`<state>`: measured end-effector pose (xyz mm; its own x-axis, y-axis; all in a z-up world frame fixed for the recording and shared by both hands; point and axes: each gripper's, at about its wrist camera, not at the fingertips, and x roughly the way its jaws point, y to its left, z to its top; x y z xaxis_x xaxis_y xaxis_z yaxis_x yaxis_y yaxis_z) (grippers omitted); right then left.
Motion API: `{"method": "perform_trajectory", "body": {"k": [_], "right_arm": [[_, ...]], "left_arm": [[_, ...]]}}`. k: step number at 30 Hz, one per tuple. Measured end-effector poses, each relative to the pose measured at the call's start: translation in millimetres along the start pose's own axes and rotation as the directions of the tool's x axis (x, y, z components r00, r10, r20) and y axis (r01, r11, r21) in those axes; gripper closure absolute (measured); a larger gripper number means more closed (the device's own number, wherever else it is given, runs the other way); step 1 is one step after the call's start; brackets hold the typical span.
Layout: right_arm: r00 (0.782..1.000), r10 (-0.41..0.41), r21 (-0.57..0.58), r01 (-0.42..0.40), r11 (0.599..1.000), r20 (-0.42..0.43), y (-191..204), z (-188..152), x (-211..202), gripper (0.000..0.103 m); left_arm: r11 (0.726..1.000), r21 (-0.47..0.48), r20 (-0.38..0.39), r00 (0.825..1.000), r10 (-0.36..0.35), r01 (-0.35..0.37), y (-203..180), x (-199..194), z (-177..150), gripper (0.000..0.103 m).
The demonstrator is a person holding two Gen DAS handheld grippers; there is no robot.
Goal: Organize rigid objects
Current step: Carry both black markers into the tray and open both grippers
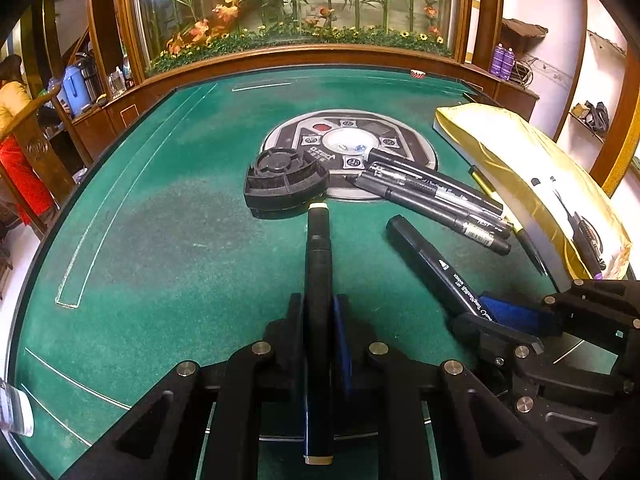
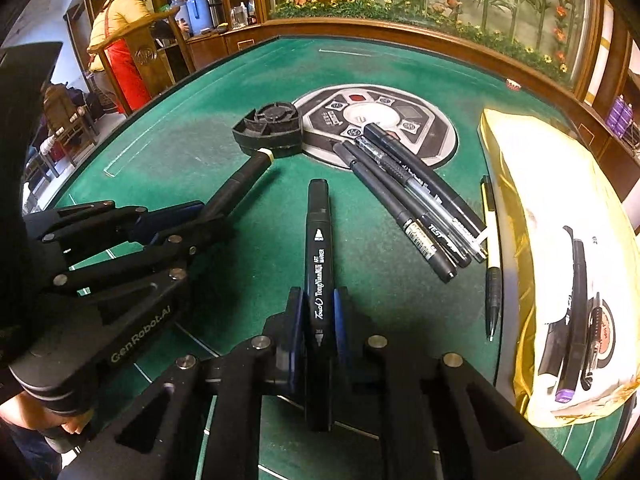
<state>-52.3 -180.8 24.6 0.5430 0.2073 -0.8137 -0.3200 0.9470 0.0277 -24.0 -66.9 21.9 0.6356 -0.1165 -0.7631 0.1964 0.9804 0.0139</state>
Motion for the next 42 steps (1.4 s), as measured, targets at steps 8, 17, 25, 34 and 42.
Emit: {"method": "perform_trajectory", "body": {"k": [8, 17, 25, 34, 42], "right_arm": [[0.999, 0.011, 0.007, -0.011, 1.000, 0.038, -2.7, -1.0, -12.9, 0.089], [0.997, 0.025, 0.023, -0.027, 0.999, 0.073, -8.5, -2.9, -27.7, 0.089], [0.995, 0.035, 0.035, -0.038, 0.999, 0.093, -13.0, -4.9, -36.3, 0.089], [0.992, 0.042, 0.068, -0.051, 0.996, 0.120, -30.3, -7.6, -46.0, 0.089], [0.986, 0.032, 0.133, -0.054, 0.990, 0.163, -66.0, -12.4, -62.4, 0.089]], "left_arm": [[1.000, 0.014, 0.033, 0.999, 0.020, -0.020, -5.8, -10.5, 3.8, 0.088], [0.999, 0.037, 0.067, 0.997, 0.037, -0.039, -15.1, -22.5, 6.1, 0.088], [0.997, 0.059, 0.076, 0.996, 0.041, -0.045, -25.0, -26.5, 8.7, 0.088], [0.995, 0.090, 0.083, 0.995, 0.045, -0.053, -41.4, -31.2, 12.6, 0.088], [0.994, 0.111, 0.094, 0.996, -0.001, -0.009, -67.6, -40.8, 26.0, 0.088]]}}
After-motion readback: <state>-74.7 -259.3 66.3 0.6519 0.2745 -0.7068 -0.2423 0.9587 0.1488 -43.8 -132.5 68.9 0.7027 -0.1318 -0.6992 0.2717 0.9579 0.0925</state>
